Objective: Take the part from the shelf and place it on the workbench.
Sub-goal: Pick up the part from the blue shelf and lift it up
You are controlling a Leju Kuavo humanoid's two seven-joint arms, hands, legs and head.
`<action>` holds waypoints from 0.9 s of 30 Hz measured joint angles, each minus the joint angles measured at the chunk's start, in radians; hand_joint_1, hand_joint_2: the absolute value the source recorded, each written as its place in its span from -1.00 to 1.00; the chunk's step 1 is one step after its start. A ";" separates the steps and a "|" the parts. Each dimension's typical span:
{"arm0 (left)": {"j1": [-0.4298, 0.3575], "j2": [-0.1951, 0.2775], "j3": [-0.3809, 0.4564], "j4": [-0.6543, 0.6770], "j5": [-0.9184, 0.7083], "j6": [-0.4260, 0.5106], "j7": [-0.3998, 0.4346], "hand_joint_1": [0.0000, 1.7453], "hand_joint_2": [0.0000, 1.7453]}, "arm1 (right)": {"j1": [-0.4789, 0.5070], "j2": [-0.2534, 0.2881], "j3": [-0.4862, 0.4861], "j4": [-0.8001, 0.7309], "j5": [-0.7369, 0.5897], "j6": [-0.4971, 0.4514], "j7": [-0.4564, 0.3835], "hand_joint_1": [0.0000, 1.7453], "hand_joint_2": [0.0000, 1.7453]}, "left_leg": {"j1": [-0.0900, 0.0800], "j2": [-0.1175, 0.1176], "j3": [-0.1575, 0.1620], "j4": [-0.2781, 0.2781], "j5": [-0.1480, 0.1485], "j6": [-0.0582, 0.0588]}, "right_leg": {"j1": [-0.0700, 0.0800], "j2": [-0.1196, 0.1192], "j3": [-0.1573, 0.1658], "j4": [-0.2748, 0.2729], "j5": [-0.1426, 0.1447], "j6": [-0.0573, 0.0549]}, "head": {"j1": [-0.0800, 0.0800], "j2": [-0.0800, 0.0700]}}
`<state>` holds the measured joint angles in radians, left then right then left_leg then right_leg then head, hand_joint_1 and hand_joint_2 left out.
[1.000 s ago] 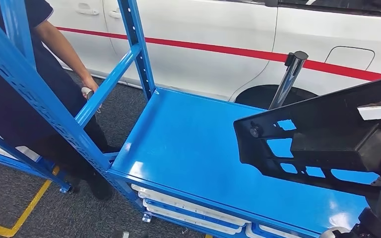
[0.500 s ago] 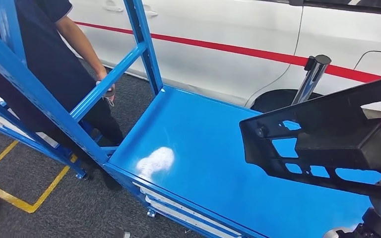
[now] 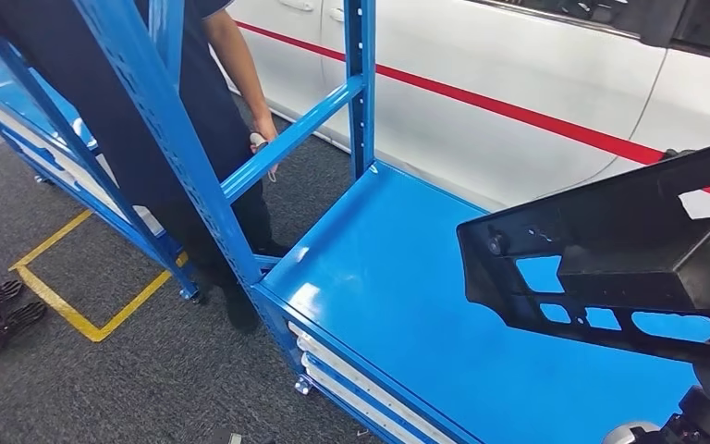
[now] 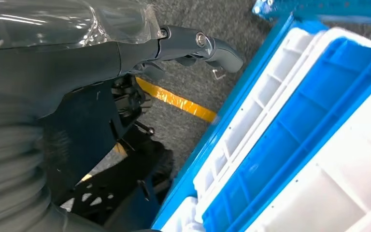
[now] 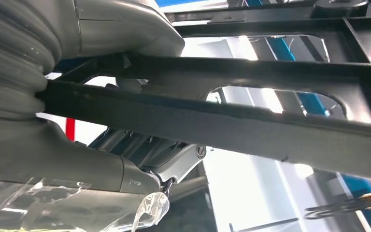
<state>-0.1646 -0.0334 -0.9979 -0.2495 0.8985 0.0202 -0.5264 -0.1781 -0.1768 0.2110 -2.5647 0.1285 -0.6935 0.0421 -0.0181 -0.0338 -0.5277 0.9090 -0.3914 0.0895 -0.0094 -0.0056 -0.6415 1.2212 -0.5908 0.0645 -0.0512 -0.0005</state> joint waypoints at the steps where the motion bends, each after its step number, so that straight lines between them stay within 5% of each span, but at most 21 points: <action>1: 0.001 -0.001 0.000 0.000 0.000 0.003 0.000 -1.00 1.00 | 0.003 0.001 -0.002 0.000 0.002 0.000 0.000 1.00 1.00 | 0.002 -0.014 0.000 0.002 0.000 -0.001 | -0.004 0.001 -0.007 0.007 0.010 0.005 | 0.000 0.000; 3: 0.003 -0.002 0.000 0.000 -0.001 0.008 0.000 -1.00 1.00 | 0.005 0.002 -0.005 0.000 0.006 0.000 0.001 1.00 1.00 | 0.008 -0.042 0.000 0.010 -0.004 -0.009 | -0.015 0.014 0.035 -0.093 0.079 0.016 | 0.000 0.000; 5: 0.003 -0.001 0.000 0.000 -0.005 0.018 0.001 -1.00 1.00 | 0.007 0.002 -0.008 0.001 0.013 0.000 0.004 1.00 1.00 | 0.011 -0.067 -0.005 0.025 -0.013 -0.024 | -0.025 0.057 0.092 -0.216 0.127 0.023 | 0.002 0.000; 7: 0.003 -0.001 0.000 0.000 -0.013 0.038 0.006 -1.00 1.00 | 0.008 0.004 -0.010 0.001 0.024 0.000 0.011 1.00 1.00 | 0.013 -0.085 -0.016 0.034 -0.017 -0.038 | -0.022 0.074 0.109 -0.255 0.132 0.009 | 0.000 0.000; 9: 0.007 -0.001 0.000 0.000 -0.022 0.063 0.011 -1.00 1.00 | 0.008 0.006 -0.010 0.001 0.034 0.000 0.018 1.00 1.00 | 0.020 -0.097 -0.024 0.037 -0.016 -0.048 | -0.015 0.051 0.109 -0.258 0.137 -0.015 | -0.003 0.000; 11: 0.011 -0.001 -0.001 0.000 -0.028 0.082 0.012 -1.00 1.00 | 0.009 0.009 -0.011 0.001 0.042 0.000 0.021 1.00 1.00 | 0.022 -0.062 -0.045 0.080 -0.041 -0.057 | -0.015 0.030 0.111 -0.263 0.140 -0.031 | -0.004 0.000; 13: 0.010 -0.001 -0.001 0.000 -0.033 0.093 0.012 -1.00 1.00 | 0.015 0.011 -0.012 0.001 0.047 0.001 0.023 1.00 1.00 | 0.022 -0.006 -0.106 0.204 -0.101 -0.066 | -0.015 0.009 0.113 -0.266 0.140 -0.041 | -0.006 0.000; 15: 0.009 -0.002 -0.001 0.000 -0.035 0.099 0.011 -1.00 1.00 | 0.020 0.012 -0.013 0.001 0.050 0.001 0.026 1.00 1.00 | 0.029 0.016 -0.174 0.335 -0.146 -0.074 | -0.015 -0.014 0.112 -0.266 0.137 -0.045 | -0.007 0.000; 16: 0.010 -0.002 -0.001 0.000 -0.036 0.102 0.011 -1.00 1.00 | 0.021 0.012 -0.014 0.001 0.051 0.001 0.028 1.00 1.00 | 0.033 0.020 -0.185 0.355 -0.145 -0.077 | -0.016 -0.025 0.113 -0.266 0.136 -0.045 | -0.007 0.000; 18: 0.009 -0.002 -0.001 0.000 -0.038 0.109 0.011 -1.00 1.00 | 0.021 0.012 -0.015 0.001 0.054 0.001 0.031 1.00 1.00 | 0.039 0.036 -0.145 0.272 -0.096 -0.080 | -0.018 -0.048 0.117 -0.266 0.132 -0.040 | -0.007 0.000; 20: 0.004 -0.003 -0.001 0.000 -0.040 0.114 0.011 -1.00 1.00 | 0.021 0.012 -0.017 0.001 0.058 0.001 0.031 1.00 1.00 | 0.037 0.095 -0.067 0.123 -0.042 -0.078 | -0.016 -0.071 0.126 -0.265 0.125 -0.028 | -0.007 0.000; 22: -0.002 -0.005 -0.001 0.000 -0.043 0.118 0.011 -1.00 1.00 | 0.020 0.012 -0.021 0.000 0.060 0.002 0.031 1.00 1.00 | 0.030 0.126 -0.033 0.053 -0.023 -0.071 | -0.011 -0.097 0.137 -0.266 0.116 -0.013 | -0.005 0.000; 24: -0.004 -0.007 -0.001 0.000 -0.046 0.121 0.010 -1.00 1.00 | 0.019 0.012 -0.023 0.000 0.062 0.002 0.031 1.00 1.00 | 0.026 0.094 -0.036 0.048 -0.021 -0.060 | -0.014 -0.122 0.147 -0.271 0.111 0.001 | -0.003 0.000; 27: 0.000 -0.008 -0.001 0.000 -0.049 0.127 0.011 -1.00 1.00 | 0.020 0.012 -0.029 -0.002 0.066 0.002 0.032 1.00 1.00 | 0.031 0.048 -0.031 0.040 -0.012 -0.041 | -0.022 -0.061 0.125 -0.200 0.058 0.014 | -0.001 0.000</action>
<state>-0.1644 -0.0413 -0.9990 -0.2495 0.8491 0.1471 -0.5155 -0.1581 -0.1645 0.1817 -2.5665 0.1945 -0.6920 0.0737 0.0125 0.0145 -0.5588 0.9492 -0.4036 0.0487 -0.0316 -0.0665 -0.5163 1.0208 -0.5326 0.0789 -0.0525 -0.0006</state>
